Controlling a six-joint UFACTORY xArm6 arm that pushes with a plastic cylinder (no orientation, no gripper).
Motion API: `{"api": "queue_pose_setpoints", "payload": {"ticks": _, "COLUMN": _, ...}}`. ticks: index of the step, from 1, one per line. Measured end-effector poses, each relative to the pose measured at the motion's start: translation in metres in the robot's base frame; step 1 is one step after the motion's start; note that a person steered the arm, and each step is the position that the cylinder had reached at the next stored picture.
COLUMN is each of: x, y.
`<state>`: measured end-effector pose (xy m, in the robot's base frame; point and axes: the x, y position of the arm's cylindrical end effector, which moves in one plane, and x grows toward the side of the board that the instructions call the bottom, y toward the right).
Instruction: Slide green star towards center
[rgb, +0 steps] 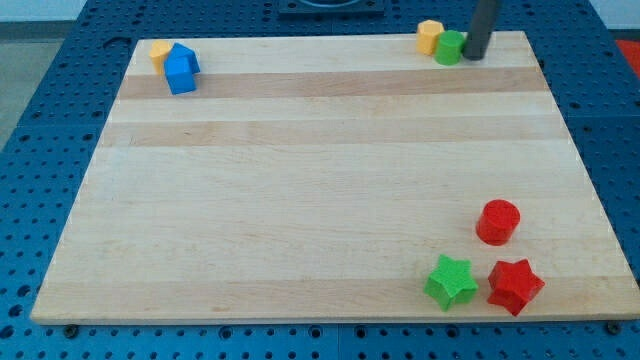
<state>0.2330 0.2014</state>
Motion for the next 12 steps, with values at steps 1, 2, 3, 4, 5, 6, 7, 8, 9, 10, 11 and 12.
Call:
{"api": "queue_pose_setpoints", "payload": {"ticks": 1, "x": 0.021, "y": 0.063}}
{"api": "queue_pose_setpoints", "payload": {"ticks": 2, "x": 0.066, "y": 0.079}}
{"api": "queue_pose_setpoints", "payload": {"ticks": 3, "x": 0.115, "y": 0.083}}
{"api": "queue_pose_setpoints", "payload": {"ticks": 4, "x": 0.174, "y": 0.085}}
{"api": "queue_pose_setpoints", "payload": {"ticks": 5, "x": 0.235, "y": 0.087}}
{"api": "queue_pose_setpoints", "payload": {"ticks": 6, "x": 0.288, "y": 0.09}}
{"api": "queue_pose_setpoints", "payload": {"ticks": 7, "x": 0.342, "y": 0.089}}
{"api": "queue_pose_setpoints", "payload": {"ticks": 8, "x": 0.385, "y": 0.065}}
{"api": "queue_pose_setpoints", "payload": {"ticks": 9, "x": 0.386, "y": 0.025}}
{"api": "queue_pose_setpoints", "payload": {"ticks": 10, "x": 0.384, "y": -0.042}}
{"api": "queue_pose_setpoints", "payload": {"ticks": 11, "x": 0.384, "y": -0.084}}
{"api": "queue_pose_setpoints", "payload": {"ticks": 12, "x": 0.384, "y": -0.103}}
